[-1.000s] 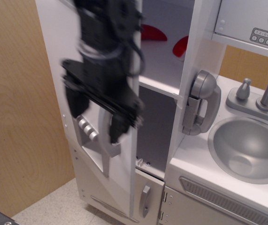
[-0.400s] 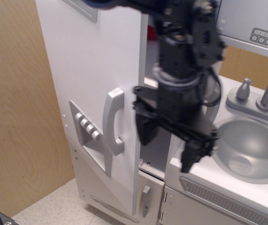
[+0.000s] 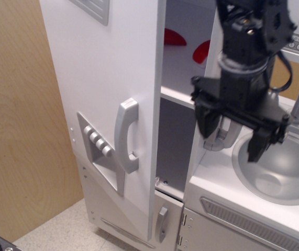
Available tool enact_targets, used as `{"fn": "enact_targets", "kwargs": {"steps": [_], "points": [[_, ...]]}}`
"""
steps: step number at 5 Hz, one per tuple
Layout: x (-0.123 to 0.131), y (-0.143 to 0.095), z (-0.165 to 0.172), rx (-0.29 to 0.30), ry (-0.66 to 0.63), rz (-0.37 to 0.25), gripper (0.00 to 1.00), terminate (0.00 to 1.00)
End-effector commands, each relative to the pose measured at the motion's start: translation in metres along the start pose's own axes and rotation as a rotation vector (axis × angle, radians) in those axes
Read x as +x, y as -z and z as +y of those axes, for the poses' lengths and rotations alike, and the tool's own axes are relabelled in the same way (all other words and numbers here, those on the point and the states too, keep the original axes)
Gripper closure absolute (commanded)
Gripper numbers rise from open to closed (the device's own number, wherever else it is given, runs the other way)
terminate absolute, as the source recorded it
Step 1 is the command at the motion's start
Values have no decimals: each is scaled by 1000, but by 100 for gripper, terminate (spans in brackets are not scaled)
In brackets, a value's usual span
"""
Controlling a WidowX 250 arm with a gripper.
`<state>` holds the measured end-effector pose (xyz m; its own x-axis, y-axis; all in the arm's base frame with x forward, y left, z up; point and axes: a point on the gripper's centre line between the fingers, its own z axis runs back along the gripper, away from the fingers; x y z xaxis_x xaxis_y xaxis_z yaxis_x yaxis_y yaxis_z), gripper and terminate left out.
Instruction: Open fridge
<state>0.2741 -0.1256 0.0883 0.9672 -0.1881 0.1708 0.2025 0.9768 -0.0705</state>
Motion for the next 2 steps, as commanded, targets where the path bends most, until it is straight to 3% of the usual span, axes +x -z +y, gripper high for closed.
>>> {"fn": "enact_targets", "kwargs": {"steps": [1, 2], "points": [[5, -14, 24, 66, -26, -41, 0, 0], [-14, -23, 31, 87, -13, -53, 0, 0]]}}
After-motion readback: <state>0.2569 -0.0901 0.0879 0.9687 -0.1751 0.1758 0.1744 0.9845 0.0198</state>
